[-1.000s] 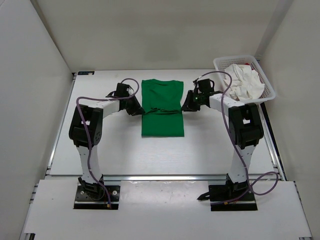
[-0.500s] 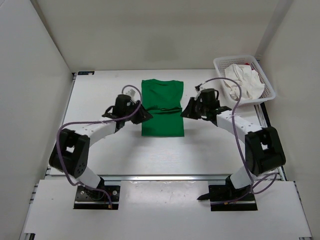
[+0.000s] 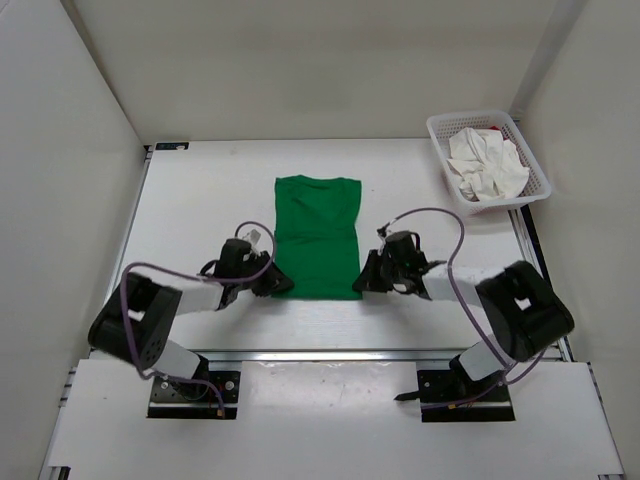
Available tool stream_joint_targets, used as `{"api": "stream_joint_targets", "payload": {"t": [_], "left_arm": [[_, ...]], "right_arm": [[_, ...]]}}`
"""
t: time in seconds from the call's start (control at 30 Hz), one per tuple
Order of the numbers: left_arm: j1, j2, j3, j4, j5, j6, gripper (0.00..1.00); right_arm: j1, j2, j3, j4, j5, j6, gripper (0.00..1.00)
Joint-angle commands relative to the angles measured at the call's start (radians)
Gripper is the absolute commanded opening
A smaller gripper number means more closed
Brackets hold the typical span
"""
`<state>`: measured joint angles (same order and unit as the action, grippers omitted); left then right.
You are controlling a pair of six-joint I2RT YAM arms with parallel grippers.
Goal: Fold and stack the t-shirts
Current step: Fold the folded rectangular tshirt in 1/3 of the way, then grab one side of the 2/3 rectangular tshirt with both arms
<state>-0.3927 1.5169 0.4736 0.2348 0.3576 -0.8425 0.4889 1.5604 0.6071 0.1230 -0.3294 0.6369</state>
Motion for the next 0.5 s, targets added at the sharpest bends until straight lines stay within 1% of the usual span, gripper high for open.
{"api": "stream_joint_targets", "payload": {"t": [0.0, 0.07, 0.1, 0.13, 0.17, 0.2, 0.23, 0.27, 0.3, 0.33, 0.4, 0.47], "left_arm": [[-0.034, -0.116, -0.208, -0.054, -0.039, 0.0, 0.32], [-0.046, -0.225, -0.248, -0.09, -0.051, 0.011, 0.34], [-0.044, -0.256, -0.262, -0.121, -0.052, 0.017, 0.34], [-0.035, -0.314, -0.273, -0.155, -0.04, 0.031, 0.35], [-0.014, -0.383, -0.265, -0.179, -0.029, 0.048, 0.38], [0.009, -0.414, -0.251, -0.234, -0.023, 0.068, 0.4], [0.017, -0.488, -0.231, -0.317, -0.035, 0.077, 0.43], [0.032, -0.568, -0.222, -0.34, -0.058, 0.095, 0.46], [0.044, -0.604, -0.21, -0.401, -0.081, 0.112, 0.47], [0.054, -0.666, -0.208, -0.445, -0.094, 0.12, 0.49], [0.069, -0.71, -0.205, -0.497, -0.092, 0.138, 0.51], [0.068, -0.69, -0.211, -0.515, -0.08, 0.161, 0.53]], "right_arm": [[0.083, -0.106, -0.185, 0.009, 0.081, 0.095, 0.0], [0.144, -0.164, -0.228, -0.015, 0.104, 0.118, 0.0], [0.151, -0.21, -0.234, -0.048, 0.119, 0.116, 0.0], [0.16, -0.261, -0.236, -0.068, 0.127, 0.115, 0.0], [0.163, -0.293, -0.243, -0.086, 0.142, 0.115, 0.01], [0.162, -0.357, -0.251, -0.1, 0.15, 0.107, 0.0], [0.157, -0.422, -0.266, -0.109, 0.151, 0.11, 0.07], [0.158, -0.46, -0.285, -0.12, 0.156, 0.122, 0.15], [0.148, -0.52, -0.312, -0.123, 0.158, 0.125, 0.22], [0.143, -0.581, -0.329, -0.12, 0.145, 0.139, 0.25], [0.125, -0.644, -0.368, -0.123, 0.115, 0.162, 0.35], [0.126, -0.662, -0.408, -0.106, 0.095, 0.185, 0.42]]}}
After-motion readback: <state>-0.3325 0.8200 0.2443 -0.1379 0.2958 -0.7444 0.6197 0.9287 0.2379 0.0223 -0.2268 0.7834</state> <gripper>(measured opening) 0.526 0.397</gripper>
